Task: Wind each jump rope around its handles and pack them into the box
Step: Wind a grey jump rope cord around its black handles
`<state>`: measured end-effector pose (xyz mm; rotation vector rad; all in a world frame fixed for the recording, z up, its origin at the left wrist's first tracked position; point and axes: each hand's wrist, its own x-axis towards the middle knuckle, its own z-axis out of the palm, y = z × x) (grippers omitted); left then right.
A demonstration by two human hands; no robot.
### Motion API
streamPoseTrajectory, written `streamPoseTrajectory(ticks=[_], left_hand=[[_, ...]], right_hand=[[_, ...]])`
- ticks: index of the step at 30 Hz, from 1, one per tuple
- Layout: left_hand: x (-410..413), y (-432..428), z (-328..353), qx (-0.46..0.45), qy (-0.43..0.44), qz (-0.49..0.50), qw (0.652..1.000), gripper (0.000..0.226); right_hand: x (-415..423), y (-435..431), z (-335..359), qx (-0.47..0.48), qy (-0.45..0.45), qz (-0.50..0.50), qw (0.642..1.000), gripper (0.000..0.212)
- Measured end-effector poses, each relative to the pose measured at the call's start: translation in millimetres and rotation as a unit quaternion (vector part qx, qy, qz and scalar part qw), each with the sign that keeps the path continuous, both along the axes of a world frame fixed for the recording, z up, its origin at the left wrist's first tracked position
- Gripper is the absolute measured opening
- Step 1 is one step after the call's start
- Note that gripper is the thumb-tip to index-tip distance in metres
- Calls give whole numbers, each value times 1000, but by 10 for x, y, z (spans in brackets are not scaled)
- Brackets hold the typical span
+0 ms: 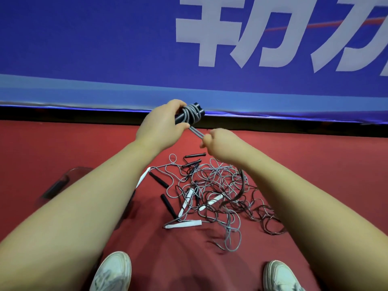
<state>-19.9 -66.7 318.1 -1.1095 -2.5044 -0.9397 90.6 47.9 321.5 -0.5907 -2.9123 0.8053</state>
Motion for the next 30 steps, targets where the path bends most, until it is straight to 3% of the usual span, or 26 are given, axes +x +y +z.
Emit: streamPoseTrajectory(ticks=[2,5,7,11,13,17,20,23,26,29,30], left_hand=[[32,26,-9,-43,35,-11,998,46],[63,58,-48,-87,67,-29,993,47],[68,61,-101,-120,74,-31,990,50],[137,35,-185,-174,93,-47,979,48],[210,64,-181,-186,131,-62,972,43],[318,134,-182,-162,114,-78,977,41],[373,169,-210,-134,80,-107,982,38],[409,182,-202,-128,68,-116,983,39],[419,169,-194,-129,50,-121,983,43],[410,152,-183,-129,42,-116,984,40],[397,145,-176,-135,48,-113,983,39]], right_hand=[[31,25,96,-156,32,-33,987,30],[109,99,216,-375,0,-22,927,29],[163,146,235,-400,-32,-3,916,32],[226,188,182,-361,-78,5,929,36],[243,228,164,-465,-85,6,881,36],[314,305,190,-703,-59,-1,709,23],[338,335,162,-808,-60,10,586,21],[328,399,134,-838,-54,-15,542,23],[331,443,108,-841,-51,-29,537,22],[350,460,121,-872,-63,4,485,15],[366,462,148,-862,-63,0,504,12]])
